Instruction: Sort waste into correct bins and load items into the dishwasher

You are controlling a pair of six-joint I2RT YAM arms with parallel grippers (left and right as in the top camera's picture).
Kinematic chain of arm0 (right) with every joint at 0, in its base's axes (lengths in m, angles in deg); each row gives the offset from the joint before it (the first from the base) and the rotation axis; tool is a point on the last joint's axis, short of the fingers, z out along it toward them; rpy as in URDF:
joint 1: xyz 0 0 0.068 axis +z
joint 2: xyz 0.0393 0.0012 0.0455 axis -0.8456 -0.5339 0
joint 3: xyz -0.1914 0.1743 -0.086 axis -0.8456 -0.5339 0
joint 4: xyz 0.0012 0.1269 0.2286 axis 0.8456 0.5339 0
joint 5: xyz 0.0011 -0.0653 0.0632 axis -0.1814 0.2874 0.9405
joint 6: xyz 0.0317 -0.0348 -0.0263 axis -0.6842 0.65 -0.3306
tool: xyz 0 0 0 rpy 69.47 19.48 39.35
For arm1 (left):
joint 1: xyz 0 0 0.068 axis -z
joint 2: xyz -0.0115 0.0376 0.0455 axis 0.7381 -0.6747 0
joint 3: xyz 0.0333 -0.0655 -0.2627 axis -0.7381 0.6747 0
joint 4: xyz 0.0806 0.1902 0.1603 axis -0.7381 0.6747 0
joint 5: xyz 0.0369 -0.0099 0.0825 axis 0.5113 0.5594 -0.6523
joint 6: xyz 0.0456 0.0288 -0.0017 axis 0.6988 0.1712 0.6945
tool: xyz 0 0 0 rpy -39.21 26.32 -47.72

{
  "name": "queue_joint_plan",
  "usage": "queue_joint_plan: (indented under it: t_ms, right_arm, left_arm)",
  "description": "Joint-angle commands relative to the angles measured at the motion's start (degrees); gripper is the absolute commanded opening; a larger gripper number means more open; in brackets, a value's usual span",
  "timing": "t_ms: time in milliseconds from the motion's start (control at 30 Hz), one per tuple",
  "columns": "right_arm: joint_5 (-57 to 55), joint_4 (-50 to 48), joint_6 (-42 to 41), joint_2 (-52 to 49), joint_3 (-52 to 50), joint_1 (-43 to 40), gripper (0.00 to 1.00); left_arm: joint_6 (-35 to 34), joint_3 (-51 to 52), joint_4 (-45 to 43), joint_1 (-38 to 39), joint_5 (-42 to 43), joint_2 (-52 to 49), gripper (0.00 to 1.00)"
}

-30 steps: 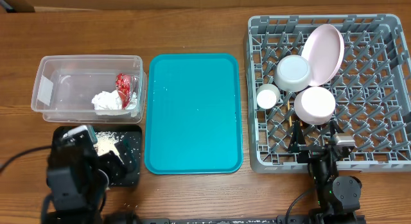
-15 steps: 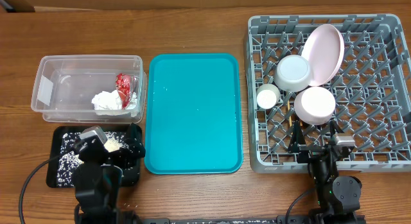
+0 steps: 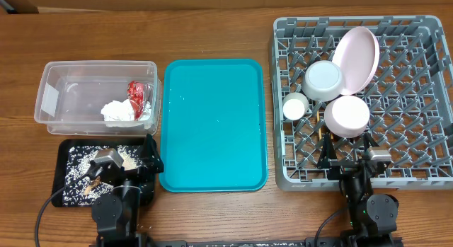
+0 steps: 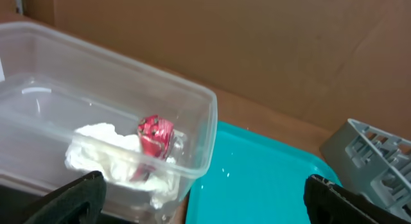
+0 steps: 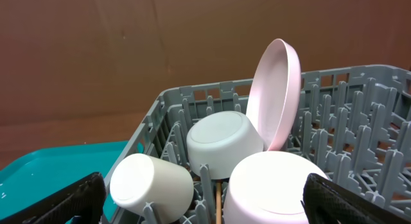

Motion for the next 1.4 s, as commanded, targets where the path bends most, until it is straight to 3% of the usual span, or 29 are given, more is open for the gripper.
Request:
queue_joint_plan:
  t_ms: [0,233,433,533,1367]
  right_arm:
    - [-0.31,-0.33,0.37,0.57,-0.61,-0.22,1.00]
    - [-0.31,-0.33,0.37,0.57,-0.61,-0.22,1.00]
    - [-0.28,-0.33,0.37,0.57,-0.61,-0.22,1.00]
    - [-0.31,-0.33,0.37,0.57,-0.59,-0.22,1.00]
    - [-0.31,-0.33,0.37,0.57,-0.61,-0.22,1.00]
  left_arm:
    - [-0.35,2.08,-0.59,-0.13,0.26,2.56,1.00]
    - [5.05,2.99,0.83,0.31,-1.27,5.60,1.00]
    - [19.02,3.02,1.29,4.52,-1.68,5.77,1.00]
    - [21.46,3.02,1.49,6.75,-3.34,5.77,1.00]
    - [22.75,2.99,1.53,8.41,-4.13,5.73,1.00]
